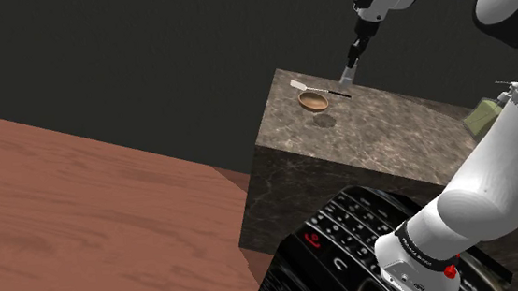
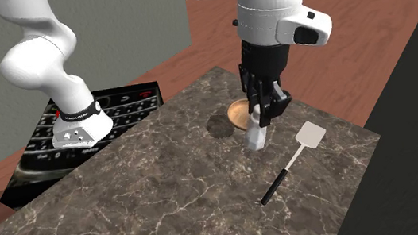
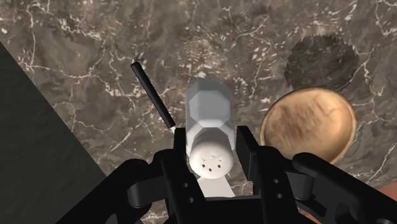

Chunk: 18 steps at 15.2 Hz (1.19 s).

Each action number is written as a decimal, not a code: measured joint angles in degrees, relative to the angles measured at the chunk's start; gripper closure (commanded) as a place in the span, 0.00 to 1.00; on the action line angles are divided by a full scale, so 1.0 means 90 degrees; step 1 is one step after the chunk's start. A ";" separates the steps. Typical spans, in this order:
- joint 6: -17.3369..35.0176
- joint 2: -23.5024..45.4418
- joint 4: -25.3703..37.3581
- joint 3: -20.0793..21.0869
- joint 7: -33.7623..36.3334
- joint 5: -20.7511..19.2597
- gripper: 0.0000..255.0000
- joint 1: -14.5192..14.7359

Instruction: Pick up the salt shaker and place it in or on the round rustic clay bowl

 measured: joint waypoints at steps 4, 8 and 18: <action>-0.0299 -0.0044 0.0259 -0.0012 -0.0010 -0.0018 1.00 -0.0008; -0.0458 -0.0295 0.0169 0.0130 0.0449 -0.0168 1.00 0.0290; -0.0668 -0.0865 -0.0221 0.0637 0.1782 -0.0485 1.00 0.1061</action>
